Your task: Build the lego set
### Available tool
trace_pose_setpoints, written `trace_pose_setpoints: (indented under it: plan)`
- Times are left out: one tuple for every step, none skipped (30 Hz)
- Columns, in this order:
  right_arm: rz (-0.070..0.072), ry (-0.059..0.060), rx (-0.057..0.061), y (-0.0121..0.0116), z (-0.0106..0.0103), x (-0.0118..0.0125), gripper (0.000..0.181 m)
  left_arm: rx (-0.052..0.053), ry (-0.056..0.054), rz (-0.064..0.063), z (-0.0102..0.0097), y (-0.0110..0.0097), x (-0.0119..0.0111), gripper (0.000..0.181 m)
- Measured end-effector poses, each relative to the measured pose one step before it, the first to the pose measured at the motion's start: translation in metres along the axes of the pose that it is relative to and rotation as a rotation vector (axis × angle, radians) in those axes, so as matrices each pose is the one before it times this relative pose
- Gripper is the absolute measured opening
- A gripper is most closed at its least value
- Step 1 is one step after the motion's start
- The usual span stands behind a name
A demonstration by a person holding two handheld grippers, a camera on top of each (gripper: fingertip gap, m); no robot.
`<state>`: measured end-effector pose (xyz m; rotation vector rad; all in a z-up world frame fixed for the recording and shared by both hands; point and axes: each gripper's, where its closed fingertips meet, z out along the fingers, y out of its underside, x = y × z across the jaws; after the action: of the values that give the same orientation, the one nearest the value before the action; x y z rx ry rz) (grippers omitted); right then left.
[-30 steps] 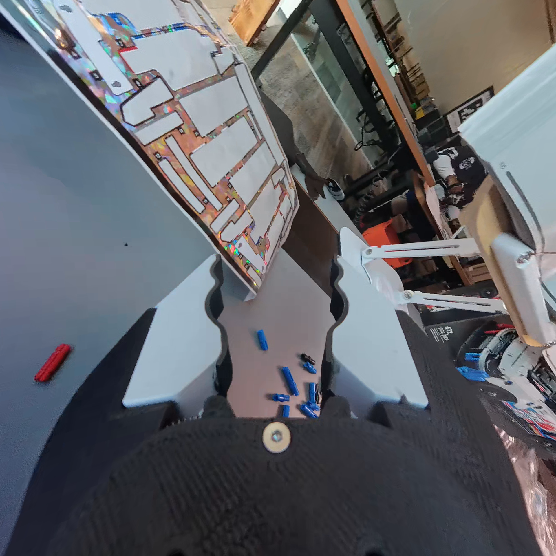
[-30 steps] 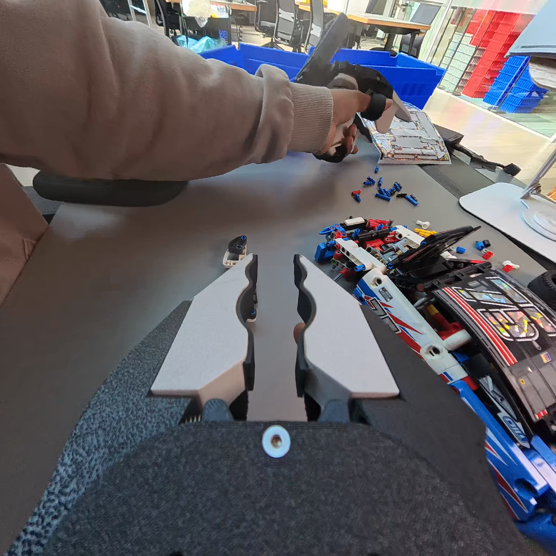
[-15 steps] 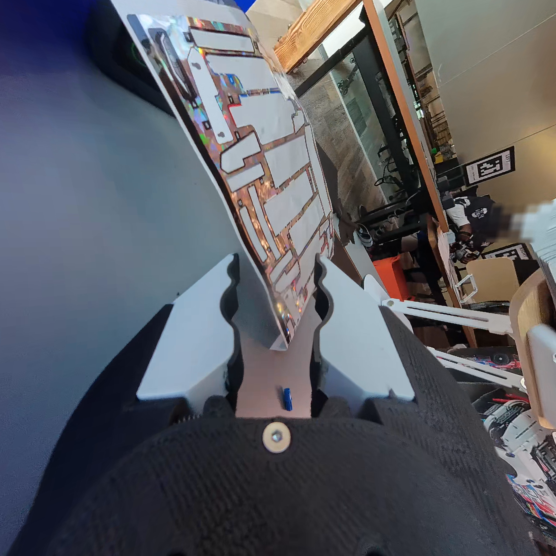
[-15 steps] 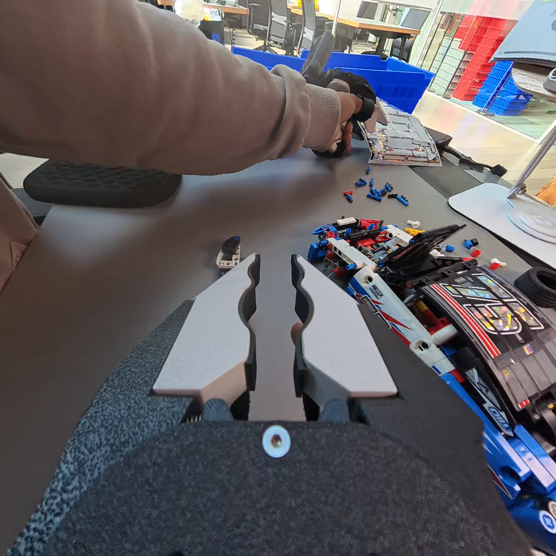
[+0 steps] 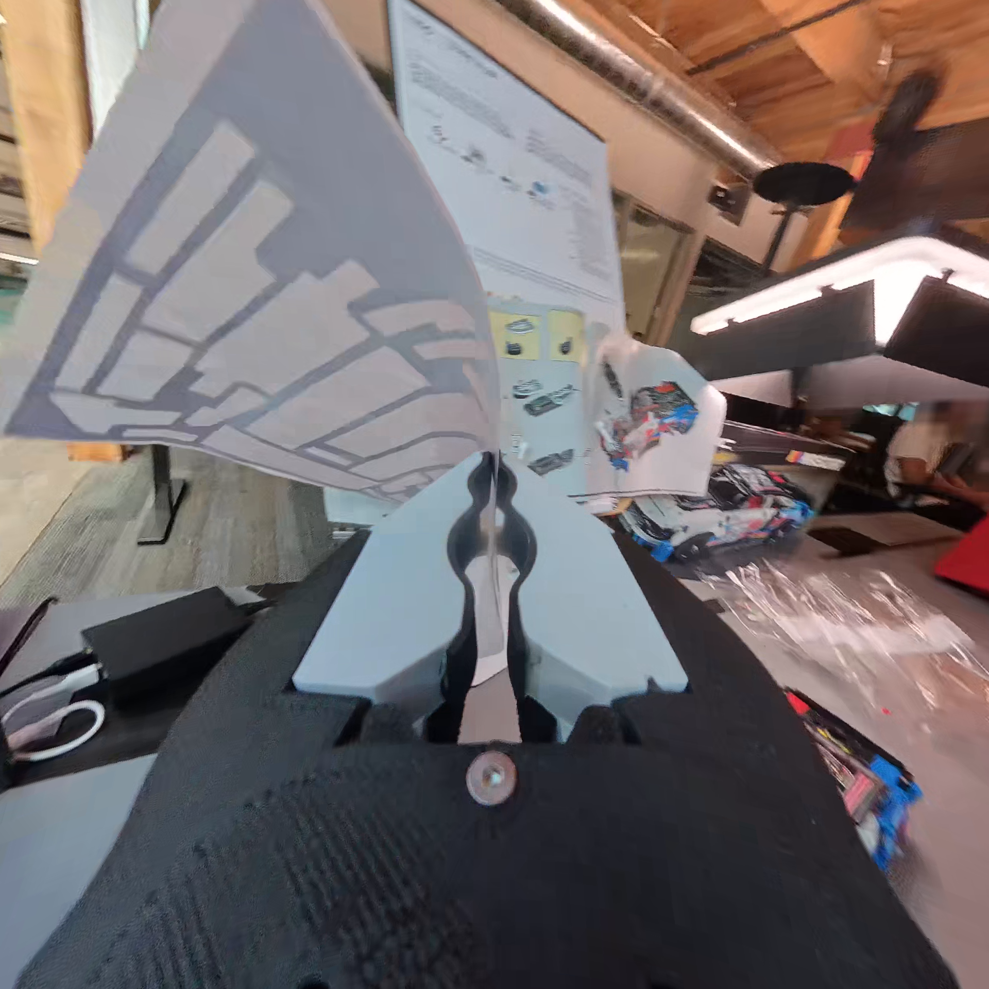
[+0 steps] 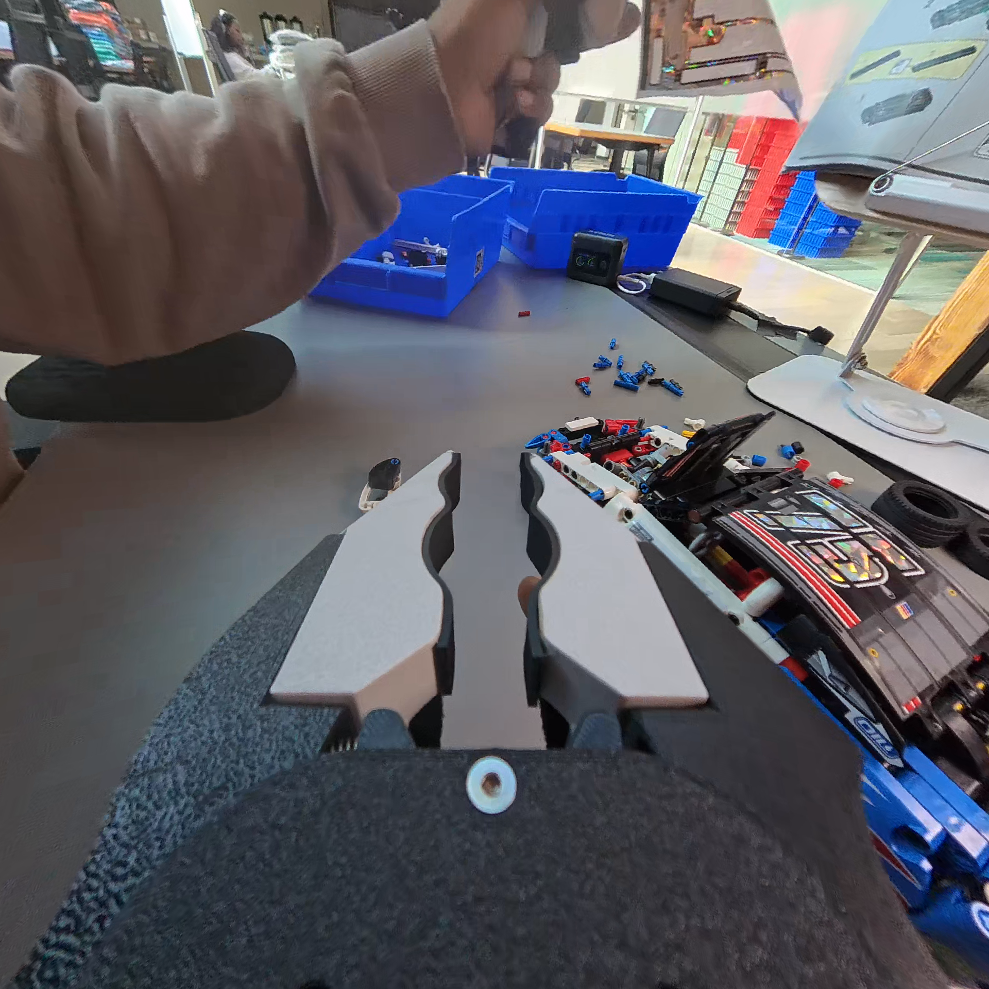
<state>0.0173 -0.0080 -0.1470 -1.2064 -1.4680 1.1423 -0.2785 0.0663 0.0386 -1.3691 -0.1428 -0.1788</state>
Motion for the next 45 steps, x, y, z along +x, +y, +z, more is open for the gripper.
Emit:
trace_pose_setpoints:
  plan:
    - [-0.0017, 0.0188, 0.014, -0.00228, -0.00065, 0.00281, 0.02, -0.0087, 0.0711, 0.0314, -0.00969, -0.00146, 0.02007, 0.0]
    - [0.0039, 0.0216, 0.0163, -0.00308, -0.00105, 0.00355, 0.022, -0.0208, 0.0662, 0.0214, -0.00915, 0.00313, 0.01972, 0.0]
    - [0.0128, 0.021, 0.018, -0.00379, -0.00136, 0.004, 0.023, -0.0326, 0.0752, 0.0106, -0.00797, 0.0082, 0.0216, 0.0]
    - [0.0203, 0.0178, 0.0151, -0.00402, -0.00131, 0.00403, 0.025, -0.0352, 0.0781, 0.0114, -0.00626, 0.01211, 0.02338, 0.0]
    - [0.0233, 0.0186, 0.0114, -0.00405, -0.00065, 0.00449, 0.028, -0.0429, 0.0734, 0.018, -0.00417, 0.01634, 0.0237, 0.0]
    - [0.0198, 0.0175, 0.009, -0.00452, 0.00032, 0.00459, 0.032, -0.0481, 0.0635, 0.0193, -0.00155, 0.01896, 0.02304, 0.0]
    - [0.0138, 0.0141, 0.0079, -0.00547, 0.00185, 0.00429, 0.036, -0.0339, 0.0597, 0.0164, 0.00088, 0.01784, 0.02264, 0.0]
    - [0.0115, 0.0095, 0.0021, -0.00605, 0.00343, 0.00371, 0.041, -0.0154, 0.0684, 0.0089, 0.00278, 0.01513, 0.02309, 0.0]
    - [0.0151, -0.0029, -0.0073, -0.00595, 0.00474, 0.00206, 0.049, -0.0092, 0.0617, -0.0003, 0.00404, 0.01313, 0.02, 0.0]
    - [0.0228, -0.0179, -0.0119, -0.00594, 0.00549, -0.00009, 0.057, 0.0007, 0.0452, 0.0042, 0.00426, 0.01072, 0.01501, 0.0]
    - [0.0273, -0.0202, -0.0057, -0.00679, 0.00567, -0.00059, 0.064, 0.0129, 0.0407, 0.0119, 0.00353, 0.00839, 0.01174, 0.0]
    - [0.024, -0.0124, 0.0055, -0.00734, 0.00518, 0.00043, 0.068, 0.014, 0.0404, 0.0046, 0.00265, 0.00752, 0.00915, 0.0]
    - [0.0144, -0.012, 0.0101, -0.00659, 0.00494, 0.00038, 0.07, -0.0001, 0.0493, -0.0134, 0.00173, 0.00731, 0.0083, 0.0]
    - [0.0097, -0.0197, 0.0072, -0.00408, 0.00492, -0.00035, 0.07, -0.0133, 0.0521, -0.0134, 0.00041, 0.00635, 0.00778, 0.0]
    - [0.0154, -0.0383, -0.0017, -0.00037, 0.00472, -0.00255, 0.069, -0.0144, 0.0246, 0.0067, -0.00103, 0.00552, 0.00378, 0.0]
    - [0.0241, -0.0606, -0.0152, 0.00391, 0.00411, -0.00577, 0.065, -0.0108, -0.0015, 0.0117, -0.00204, 0.00511, -0.00039, 0.0]
    - [0.0255, -0.0681, -0.0183, 0.00608, 0.00323, -0.00709, 0.057, -0.0067, 0.0025, -0.0051, -0.00212, 0.00468, -0.00048, 0.0]
    - [0.018, -0.029, -0.0027, 0.0055, 0.00225, -0.00207, 0.052, -0.0018, 0.0164, -0.0209, -0.00141, 0.00297, 0.00095, 0.0]
    - [0.0027, 0.0031, 0.0067, 0.00518, 0.00104, 0.0021, 0.051, -0.0013, 0.017, -0.0153, -0.00048, 0.00114, 0.0015, 0.0]
    - [-0.0029, 0.002, 0.0065, 0.00468, -0.00031, 0.00189, 0.046, -0.0082, 0.0006, 0.001, 0.00009, 0.00072, -0.00022, 0.0]
    - [0.0002, 0.0047, 0.0119, 0.00207, -0.00165, 0.00161, 0.042, -0.0145, -0.0084, 0.0072, 0.00013, 0.00148, -0.00141, 0.0]
    - [-0.0034, 0.0106, 0.0172, -0.00134, -0.0028, 0.00156, 0.041, -0.0138, -0.0002, -0.0045, 0.00004, 0.00215, -0.00071, 0.0]
    - [-0.0228, 0.0448, 0.0248, -0.00589, -0.004, 0.00496, 0.042, -0.0108, 0.0091, -0.0245, 0.00029, 0.00214, -0.00001, 0.0]
    - [-0.0622, 0.0556, 0.0227, -0.00854, -0.00452, 0.00441, 0.042, -0.0109, 0.0183, -0.0316, 0.00062, 0.00215, 0.00091, 0.0]
    - [-0.0962, 0.043, 0.0006, -0.00854, -0.00346, 0.00142, 0.042, -0.0135, 0.0255, -0.021, 0.00112, 0.00253, 0.00228, 0.0]
    - [-0.114, 0.0173, -0.0233, -0.00771, -0.00126, -0.0022, 0.042, -0.0181, 0.0244, -0.0048, 0.0014, 0.00308, 0.00294, 0.0]
    - [-0.1085, -0.0108, -0.0403, -0.00694, 0.00092, -0.00503, 0.045, -0.0195, 0.0227, 0.0032, 0.0018, 0.0031, 0.00313, 0.0]
    - [-0.0864, -0.0459, -0.0536, -0.00493, 0.00218, -0.00915, 0.048, -0.0151, 0.0281, -0.0008, 0.00195, 0.00212, 0.00396, 0.0]
    - [-0.0607, -0.0701, -0.0567, -0.0033, 0.00283, -0.01176, 0.05, -0.0093, 0.0353, -0.0065, 0.00212, 0.00123, 0.00481, 0.0]
    - [-0.0434, -0.0596, -0.0586, -0.00161, 0.00387, -0.00948, 0.053, -0.0052, 0.0411, -0.0062, 0.00225, 0.00061, 0.00613, 0.0]
    - [-0.0363, -0.0468, -0.0562, -0.00004, 0.00442, -0.007, 0.061, -0.0032, 0.0446, -0.0006, 0.00231, 0.00039, 0.00788, 0.0]
    - [-0.0232, -0.0498, -0.0406, 0.00033, 0.00467, -0.00723, 0.067, -0.0073, 0.0446, 0.0052, 0.0026, 0.00105, 0.00896, 0.0]
    - [-0.0022, -0.0475, -0.0261, 0.00067, 0.00517, -0.00584, 0.072, -0.0123, 0.0436, 0.0088, 0.00273, 0.00187, 0.0098, 0.0]
    - [0.0163, -0.0452, -0.0177, 0.00159, 0.00588, -0.00489, 0.075, -0.0163, 0.0387, 0.0088, 0.00286, 0.00246, 0.00932, 0.0]
    - [0.0217, -0.0359, -0.0035, 0.00085, 0.00582, -0.00396, 0.078, -0.0185, 0.0206, 0.0058, 0.00271, 0.00291, 0.00631, 0.0]
    - [0.013, -0.0471, 0.0021, 0.00083, 0.00512, -0.00798, 0.075, -0.0161, 0.0102, 0.0042, 0.00231, 0.00256, 0.00399, 0.0]
    - [0.0014, -0.0479, -0.0048, 0.00197, 0.00427, -0.01002, 0.071, -0.01, 0.0094, 0.0025, 0.00142, 0.00135, 0.00297, 0.0]
    - [-0.0079, -0.0235, -0.0141, 0.00291, 0.00339, -0.0065, 0.064, -0.003, 0.0068, -0.0002, 0.00053, 0.00027, 0.00167, 0.0]
    - [-0.0093, 0.0005, -0.0185, 0.00295, 0.00191, -0.00223, 0.056, 0.0042, 0.0016, -0.0024, -0.00036, -0.00049, 0.00014, 0.0]
    - [-0.0045, 0.0129, -0.0051, 0.00094, 0.00037, 0.0006, 0.046, 0.0095, 0.0012, -0.0048, -0.00092, -0.00096, -0.00051, 0.0]
    - [0.0038, 0.0086, 0.0155, -0.00144, -0.00064, 0.00083, 0.04, 0.0122, 0.0029, -0.007, -0.00137, -0.00119, -0.00039, 0.0]
    - [0.011, 0.0032, 0.0208, -0.00174, -0.00126, 0.00086, 0.033, 0.011, 0.0025, -0.0059, -0.00119, -0.00108, -0.00035, 0.0]
    - [0.0161, 0.0128, 0.016, -0.00018, -0.00164, 0.00319, 0.025, 0.0076, -0.0023, -0.0036, -0.00104, -0.00082, -0.00075, 0.0]
    - [0.0193, 0.0134, 0.0136, 0.00089, -0.00207, 0.00439, 0.019, 0.0027, -0.0103, -0.0013, -0.00094, -0.00028, -0.00182, 0.0]
    - [0.0242, 0.0142, 0.0219, 0.00054, -0.00245, 0.00555, 0.012, -0.0001, -0.0121, 0.0017, -0.00084, -0.00019, -0.00195, 0.003]
